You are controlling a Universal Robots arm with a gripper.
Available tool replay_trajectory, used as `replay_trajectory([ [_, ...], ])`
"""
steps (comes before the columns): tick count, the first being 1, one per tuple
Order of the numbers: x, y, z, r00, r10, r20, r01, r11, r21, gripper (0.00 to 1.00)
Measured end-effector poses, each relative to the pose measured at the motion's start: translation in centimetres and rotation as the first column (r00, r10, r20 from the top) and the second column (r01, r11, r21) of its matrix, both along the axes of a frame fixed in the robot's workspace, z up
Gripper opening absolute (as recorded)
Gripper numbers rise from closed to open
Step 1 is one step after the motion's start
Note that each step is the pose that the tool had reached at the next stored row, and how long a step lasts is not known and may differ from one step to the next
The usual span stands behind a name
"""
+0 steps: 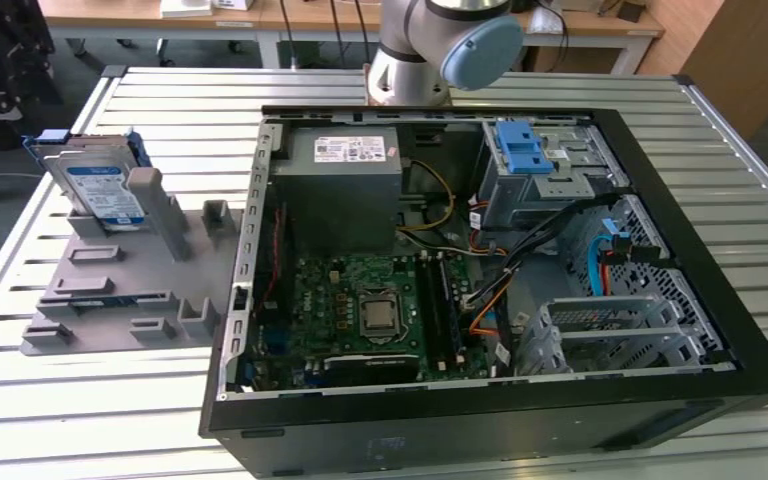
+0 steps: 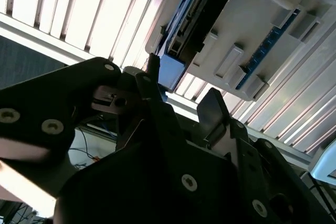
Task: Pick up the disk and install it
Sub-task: 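Pick up the disk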
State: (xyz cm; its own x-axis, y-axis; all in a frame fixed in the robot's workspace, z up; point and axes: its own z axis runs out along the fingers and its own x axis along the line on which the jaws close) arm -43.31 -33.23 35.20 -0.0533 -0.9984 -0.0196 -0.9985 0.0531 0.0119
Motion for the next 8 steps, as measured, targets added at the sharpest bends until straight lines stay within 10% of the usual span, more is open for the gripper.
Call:
replay_trajectory([
  [8,-0.21,0.0,-1.03,0.9997,0.026,0.0005,-0.026,0.9997,-0.0001,0.59],
])
